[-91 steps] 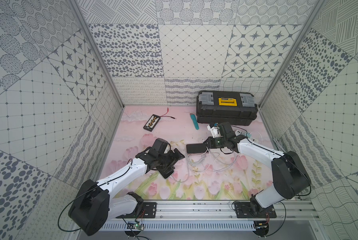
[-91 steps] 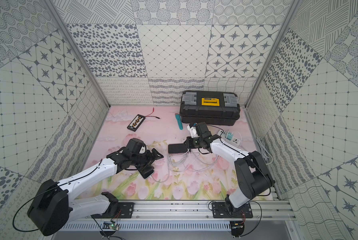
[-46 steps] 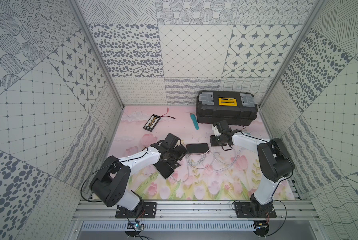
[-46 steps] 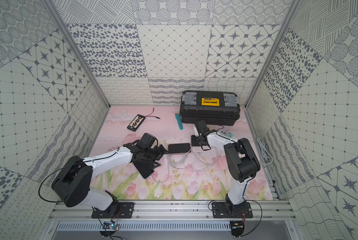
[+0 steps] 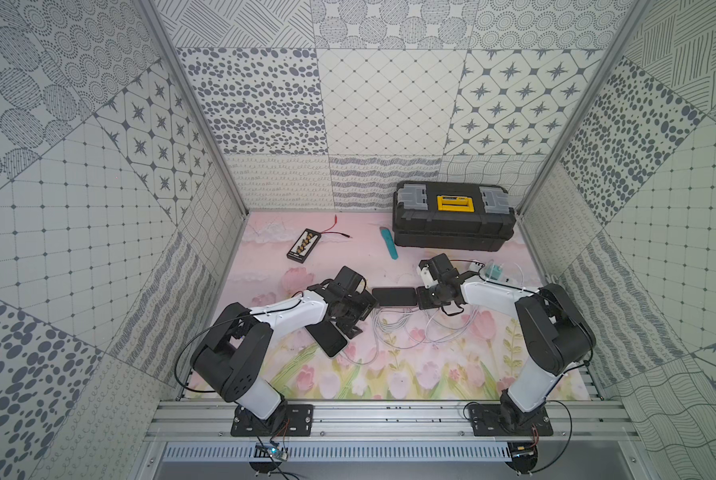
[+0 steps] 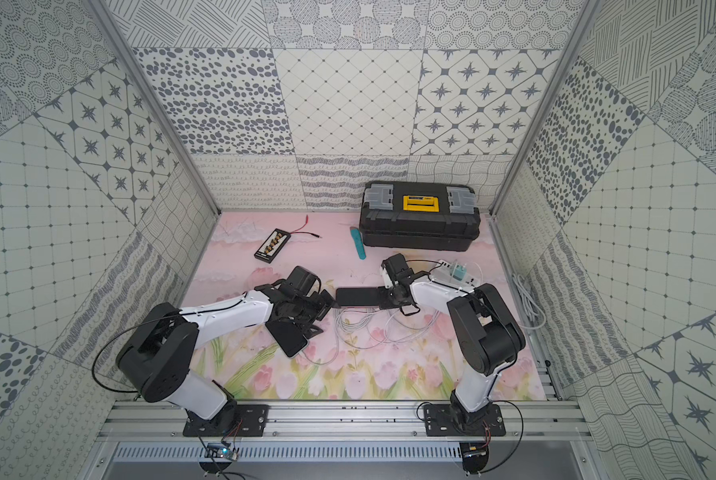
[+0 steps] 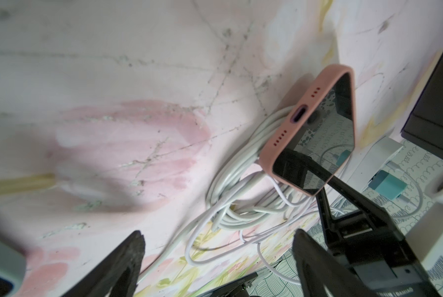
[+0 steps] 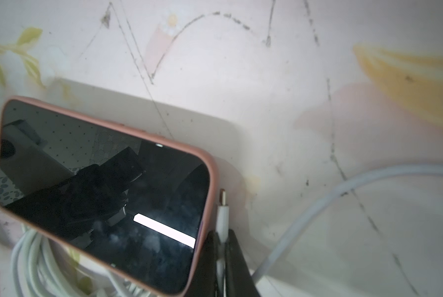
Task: Plug the charging cable into the phone
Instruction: Adjust the phone at the center of the board.
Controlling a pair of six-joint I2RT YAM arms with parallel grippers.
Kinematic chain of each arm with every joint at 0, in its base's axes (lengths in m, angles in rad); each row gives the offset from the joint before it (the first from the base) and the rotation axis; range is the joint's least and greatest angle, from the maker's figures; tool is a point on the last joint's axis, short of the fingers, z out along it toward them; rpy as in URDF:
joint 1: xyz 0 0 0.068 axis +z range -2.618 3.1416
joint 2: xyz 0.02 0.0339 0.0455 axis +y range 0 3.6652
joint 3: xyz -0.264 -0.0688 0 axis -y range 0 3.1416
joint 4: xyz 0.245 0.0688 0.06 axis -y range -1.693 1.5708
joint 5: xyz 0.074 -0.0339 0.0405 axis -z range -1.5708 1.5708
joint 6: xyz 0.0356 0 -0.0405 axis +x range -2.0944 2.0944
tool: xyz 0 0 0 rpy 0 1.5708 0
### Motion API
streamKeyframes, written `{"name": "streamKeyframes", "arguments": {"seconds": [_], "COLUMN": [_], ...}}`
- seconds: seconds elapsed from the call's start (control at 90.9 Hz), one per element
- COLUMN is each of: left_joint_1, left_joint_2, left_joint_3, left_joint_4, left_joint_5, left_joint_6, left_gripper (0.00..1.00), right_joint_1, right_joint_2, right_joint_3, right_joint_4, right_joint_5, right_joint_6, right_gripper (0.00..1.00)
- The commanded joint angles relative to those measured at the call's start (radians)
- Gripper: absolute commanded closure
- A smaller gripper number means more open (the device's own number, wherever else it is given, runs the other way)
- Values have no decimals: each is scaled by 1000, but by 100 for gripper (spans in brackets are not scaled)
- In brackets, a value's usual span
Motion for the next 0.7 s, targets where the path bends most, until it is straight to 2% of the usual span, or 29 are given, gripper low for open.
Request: {"name": "streamKeyframes", "arguments": {"seconds": [0.0, 0.253, 0.352, 0.517, 0.693], "left_joint_1": [-11, -10, -10, -11, -38], "left_joint_2": [11, 0, -7, -26, 18], "left_joint_3": [-7, 12, 28, 64, 185], "left_joint_4": [-9, -93, -151, -261, -347], "left_joint_5": [-45, -126, -158, -222, -249], "left_joint_6": [-27, -54, -59, -117, -165], "left_gripper": [8, 4, 3, 2, 2], "right_joint_1": [50, 211, 239, 204, 87], "right_joint_2": [-53, -37, -33, -122, -164], "right_joint_3": [-10, 33, 37, -5, 6], "right_joint_4": [5, 9, 19, 18, 19], "right_joint_5": [-30, -68, -89, -28, -79], "right_joint_6": [-14, -13, -6, -24, -26], "right_gripper": [100, 100, 100, 100, 100]}}
